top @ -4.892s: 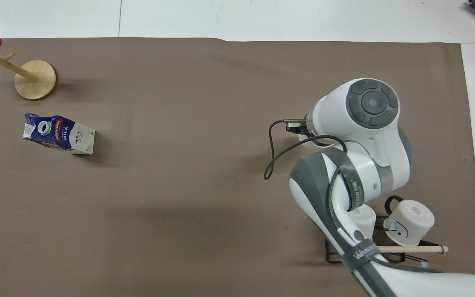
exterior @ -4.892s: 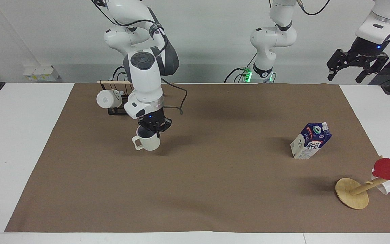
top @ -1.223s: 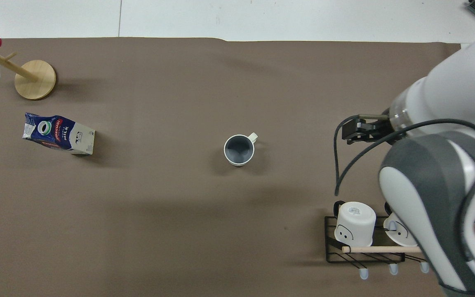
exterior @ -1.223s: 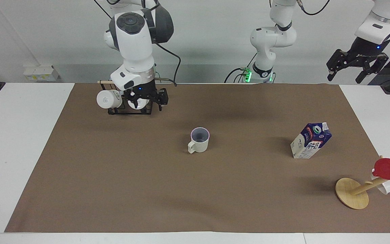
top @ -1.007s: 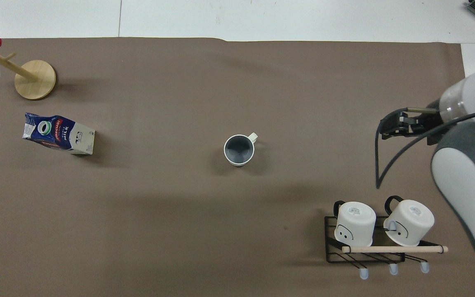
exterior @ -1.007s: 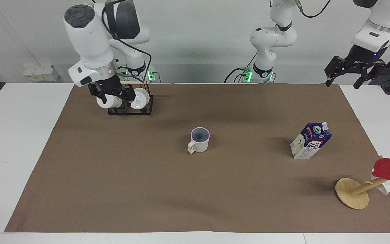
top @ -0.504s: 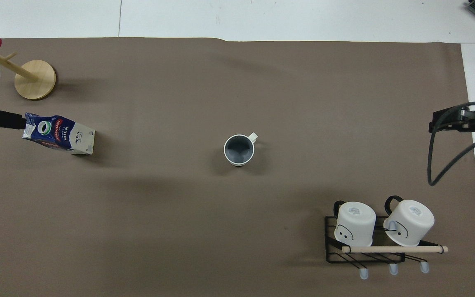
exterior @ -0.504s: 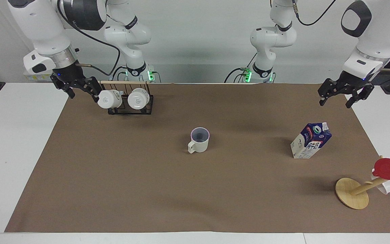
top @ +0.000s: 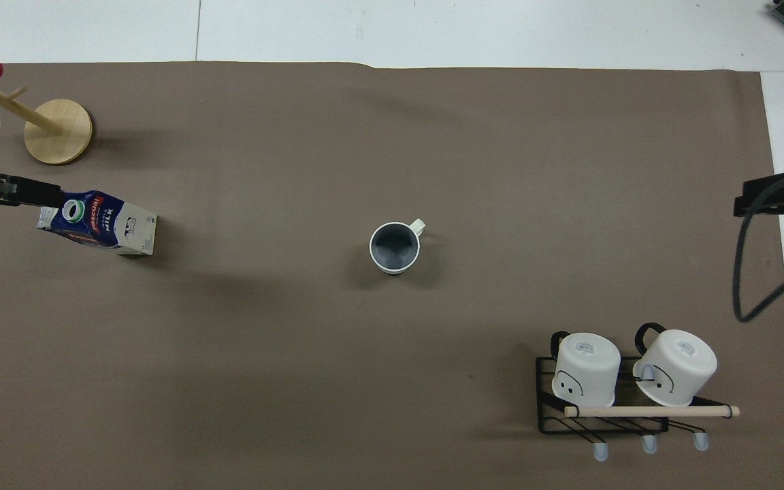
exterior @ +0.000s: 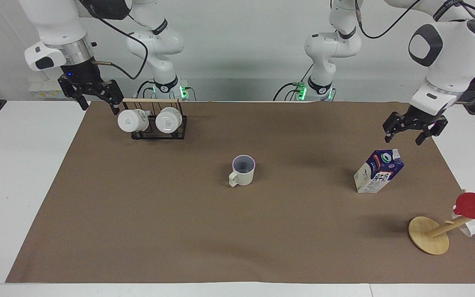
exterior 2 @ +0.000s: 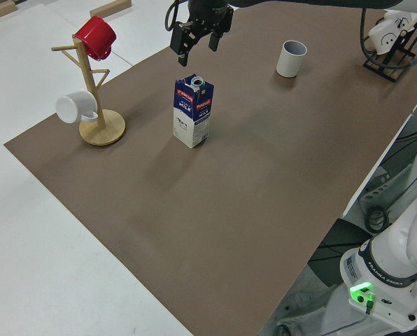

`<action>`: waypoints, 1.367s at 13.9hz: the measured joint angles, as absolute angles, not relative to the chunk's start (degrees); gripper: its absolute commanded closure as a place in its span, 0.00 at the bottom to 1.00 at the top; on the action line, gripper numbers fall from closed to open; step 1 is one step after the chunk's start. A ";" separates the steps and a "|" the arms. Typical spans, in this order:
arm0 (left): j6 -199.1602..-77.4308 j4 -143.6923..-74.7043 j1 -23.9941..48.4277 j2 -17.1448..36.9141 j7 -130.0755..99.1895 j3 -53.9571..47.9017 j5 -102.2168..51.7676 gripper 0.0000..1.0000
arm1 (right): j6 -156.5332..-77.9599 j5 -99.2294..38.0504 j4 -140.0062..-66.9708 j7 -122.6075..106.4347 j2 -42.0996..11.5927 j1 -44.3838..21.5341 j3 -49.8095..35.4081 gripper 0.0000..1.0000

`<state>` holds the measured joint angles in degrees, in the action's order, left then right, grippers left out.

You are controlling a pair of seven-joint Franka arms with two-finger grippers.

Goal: Place cup and milk on table
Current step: 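Grasp the blue-and-white milk carton with the left gripper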

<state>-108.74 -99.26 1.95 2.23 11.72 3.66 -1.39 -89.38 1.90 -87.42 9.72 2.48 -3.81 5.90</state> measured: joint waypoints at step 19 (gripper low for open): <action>-115.98 -101.07 0.53 7.38 11.93 3.69 -1.38 0.00 | -83.64 1.72 -89.54 9.59 5.84 -3.53 6.99 0.00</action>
